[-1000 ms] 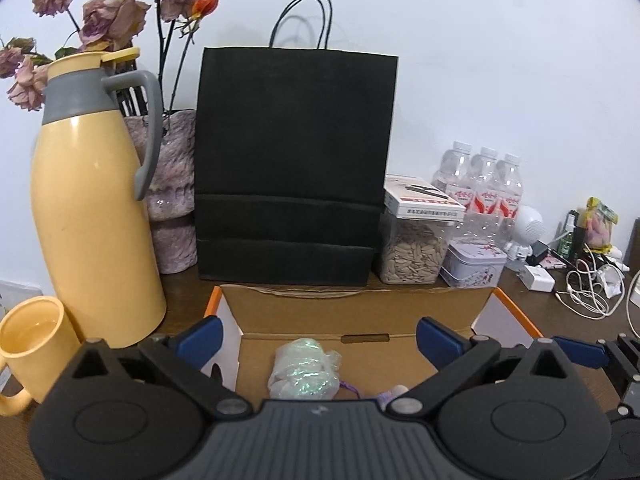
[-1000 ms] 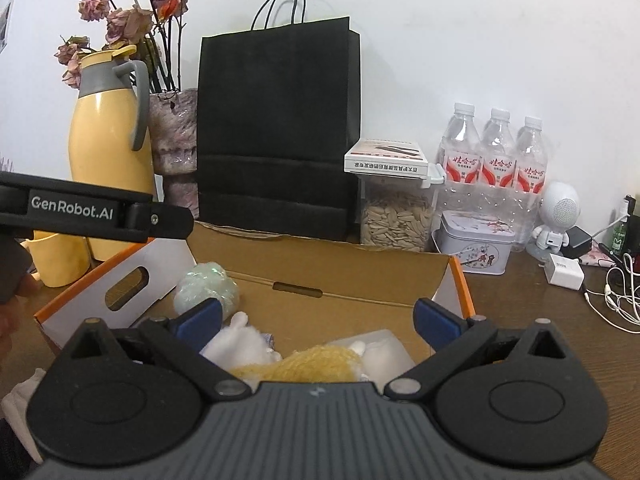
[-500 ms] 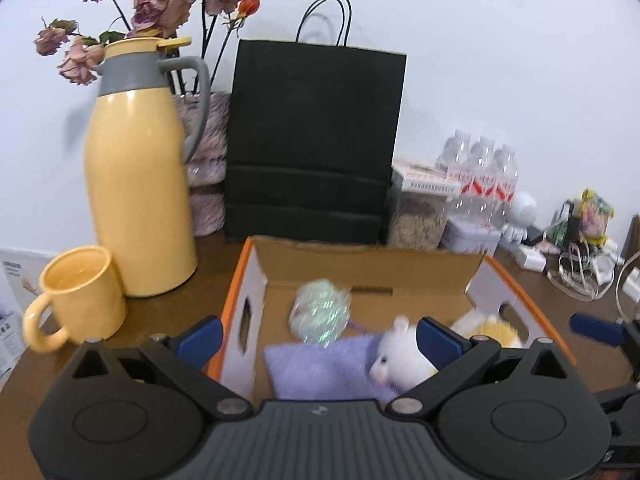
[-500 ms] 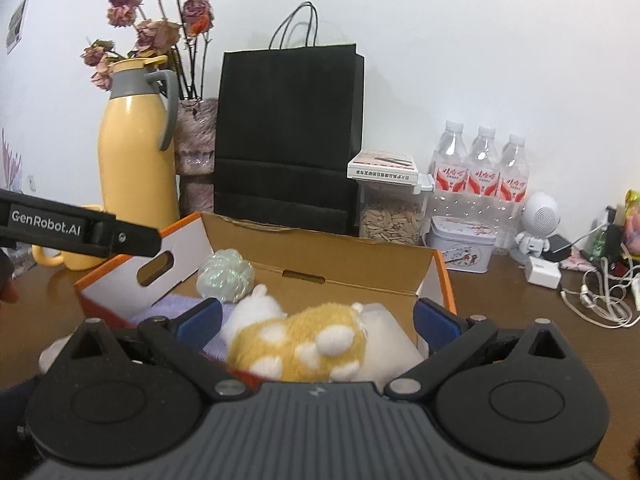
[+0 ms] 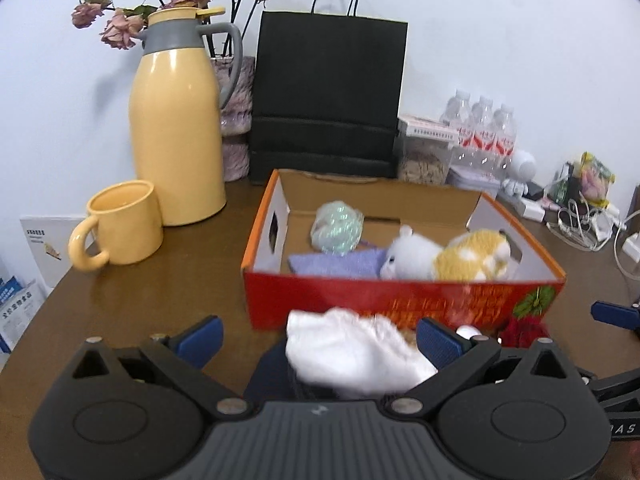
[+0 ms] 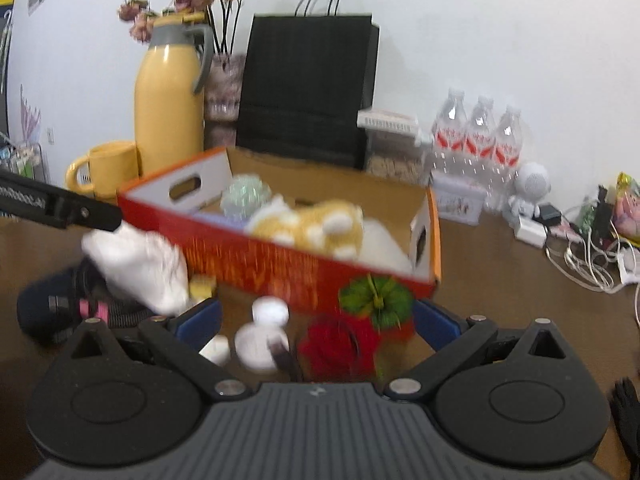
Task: Organize objects
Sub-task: 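Grasp the white heart-shaped cap with the right gripper while the left grasps the white cloth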
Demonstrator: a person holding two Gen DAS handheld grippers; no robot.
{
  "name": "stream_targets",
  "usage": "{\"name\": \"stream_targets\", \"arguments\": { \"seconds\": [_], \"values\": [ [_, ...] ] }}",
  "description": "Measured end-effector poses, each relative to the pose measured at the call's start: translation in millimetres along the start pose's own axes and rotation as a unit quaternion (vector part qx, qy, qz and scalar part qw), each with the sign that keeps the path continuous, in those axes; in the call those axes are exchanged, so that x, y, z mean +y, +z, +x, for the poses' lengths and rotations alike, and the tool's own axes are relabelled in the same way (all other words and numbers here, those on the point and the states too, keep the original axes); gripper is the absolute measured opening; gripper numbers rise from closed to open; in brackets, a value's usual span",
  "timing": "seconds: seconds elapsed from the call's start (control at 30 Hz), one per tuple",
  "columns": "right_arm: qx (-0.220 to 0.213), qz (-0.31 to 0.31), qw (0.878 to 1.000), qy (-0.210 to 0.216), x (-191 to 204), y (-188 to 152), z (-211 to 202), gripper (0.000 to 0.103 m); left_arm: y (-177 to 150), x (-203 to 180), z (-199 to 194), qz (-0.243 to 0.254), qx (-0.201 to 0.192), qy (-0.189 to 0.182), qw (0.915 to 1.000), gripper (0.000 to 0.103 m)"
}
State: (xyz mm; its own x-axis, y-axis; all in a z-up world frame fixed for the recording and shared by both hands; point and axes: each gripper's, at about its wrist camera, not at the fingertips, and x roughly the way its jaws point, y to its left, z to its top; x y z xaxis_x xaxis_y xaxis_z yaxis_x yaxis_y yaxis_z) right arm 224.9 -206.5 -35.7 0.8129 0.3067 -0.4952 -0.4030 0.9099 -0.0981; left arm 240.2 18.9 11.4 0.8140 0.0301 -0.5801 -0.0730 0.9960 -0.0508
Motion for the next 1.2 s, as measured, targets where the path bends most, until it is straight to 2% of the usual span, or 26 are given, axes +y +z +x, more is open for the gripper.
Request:
{"name": "stream_targets", "arguments": {
  "seconds": [0.3, 0.67, 0.83, 0.93, 1.0, 1.03, 1.1, 1.17, 1.2],
  "values": [
    [0.024, 0.015, 1.000, -0.005, -10, -28, -6, 0.103, -23, -4, -17, 0.002, 0.001, 0.010, 0.9999, 0.103],
    [0.025, 0.021, 0.999, 0.005, -19, -33, -3, 0.103, -25, -13, -17, 0.004, 0.008, 0.021, 0.9997, 0.103],
    [-0.005, 0.016, 0.999, 0.030, -10, -33, -12, 0.103, -25, -13, -17, 0.000, 0.000, 0.017, 0.9999, 0.103],
    [-0.026, 0.025, 0.998, 0.052, -1, -29, -16, 0.090, -26, -8, -13, -0.006, 0.000, 0.021, 0.9997, 0.103],
    [-0.026, 0.027, 0.997, 0.071, 6, -25, -13, 0.076, -28, -4, -12, -0.011, 0.002, 0.023, 0.9997, 0.103],
    [-0.018, 0.024, 0.996, 0.079, 11, -23, -9, 0.073, -29, -1, -11, -0.015, 0.003, 0.023, 0.9996, 0.103],
    [0.000, 0.013, 0.996, 0.090, 21, -22, 1, 0.052, -30, 4, -11, -0.023, 0.003, 0.019, 0.9995, 0.103],
    [0.020, 0.004, 0.995, 0.099, 30, -21, 13, 0.043, -32, 9, -11, -0.028, 0.004, 0.016, 0.9995, 0.103],
    [0.025, 0.002, 0.995, 0.100, 34, -22, 18, 0.043, -32, 12, -10, -0.028, 0.004, 0.015, 0.9995, 0.103]
  ]
}}
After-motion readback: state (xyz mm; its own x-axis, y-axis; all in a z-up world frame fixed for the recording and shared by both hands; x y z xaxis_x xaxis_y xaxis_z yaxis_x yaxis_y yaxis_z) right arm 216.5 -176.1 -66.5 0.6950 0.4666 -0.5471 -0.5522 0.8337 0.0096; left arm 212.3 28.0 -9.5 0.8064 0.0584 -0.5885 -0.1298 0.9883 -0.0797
